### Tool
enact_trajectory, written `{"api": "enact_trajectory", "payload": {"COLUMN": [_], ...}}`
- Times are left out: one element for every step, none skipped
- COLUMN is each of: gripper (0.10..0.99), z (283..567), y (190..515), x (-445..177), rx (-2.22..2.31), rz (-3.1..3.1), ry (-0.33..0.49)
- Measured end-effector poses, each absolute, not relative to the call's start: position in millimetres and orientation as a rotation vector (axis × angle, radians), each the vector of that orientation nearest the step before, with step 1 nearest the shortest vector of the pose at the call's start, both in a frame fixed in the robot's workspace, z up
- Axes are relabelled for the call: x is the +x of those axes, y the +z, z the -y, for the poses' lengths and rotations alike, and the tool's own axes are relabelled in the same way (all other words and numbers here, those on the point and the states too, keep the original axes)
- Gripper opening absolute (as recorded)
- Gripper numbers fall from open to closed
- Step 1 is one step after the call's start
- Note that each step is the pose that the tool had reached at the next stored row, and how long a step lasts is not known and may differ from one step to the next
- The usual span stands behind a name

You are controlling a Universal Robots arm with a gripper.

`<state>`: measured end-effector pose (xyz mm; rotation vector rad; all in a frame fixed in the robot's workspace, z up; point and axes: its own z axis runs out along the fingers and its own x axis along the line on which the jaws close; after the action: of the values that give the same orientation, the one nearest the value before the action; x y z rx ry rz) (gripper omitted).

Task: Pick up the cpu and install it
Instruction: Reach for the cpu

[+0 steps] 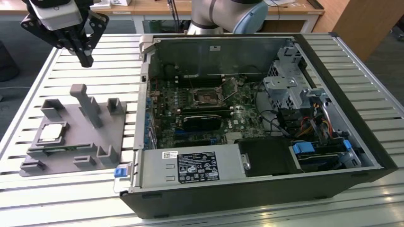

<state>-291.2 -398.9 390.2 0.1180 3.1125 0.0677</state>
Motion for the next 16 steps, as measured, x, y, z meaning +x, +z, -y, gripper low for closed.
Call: {"api": "enact_trajectory", "payload": {"gripper": [0.106,0.106,0.106,0.106,0.106,0.106,0.106,0.106,0.106,0.106,0.106,0.106,0.106,0.106,0.106,0.106], "z": [398.9,399.0,399.0,398.9,398.9,398.9,398.9,398.9,398.9,398.9,399.0,399.0,399.0,398.9,398.9,398.9], "y": [390.2,390.2,390.1,390.0,390.0,390.0,390.0,389.9,389.9,389.8,389.8,389.7,389.7,389.6,389.6,389.5], "x": [-292.2,-293.3,-294.5,-295.7,-296.8,-297.9,-299.1,-300.3,-301.4,-302.5,-303.6,-304.6,-305.7,-307.9,-308.9,-310.9], "rx": [0.118,0.118,0.118,0.118,0.118,0.118,0.118,0.118,0.118,0.118,0.118,0.118,0.118,0.118,0.118,0.118], "rz": [-3.113,-3.113,-3.112,-3.112,-3.113,-3.113,-3.113,-3.112,-3.112,-3.112,-3.112,-3.112,-3.113,-3.112,-3.112,-3.113], "ry": [0.068,0.068,0.068,0.068,0.068,0.068,0.068,0.068,0.068,0.068,0.068,0.068,0.068,0.068,0.068,0.068]}}
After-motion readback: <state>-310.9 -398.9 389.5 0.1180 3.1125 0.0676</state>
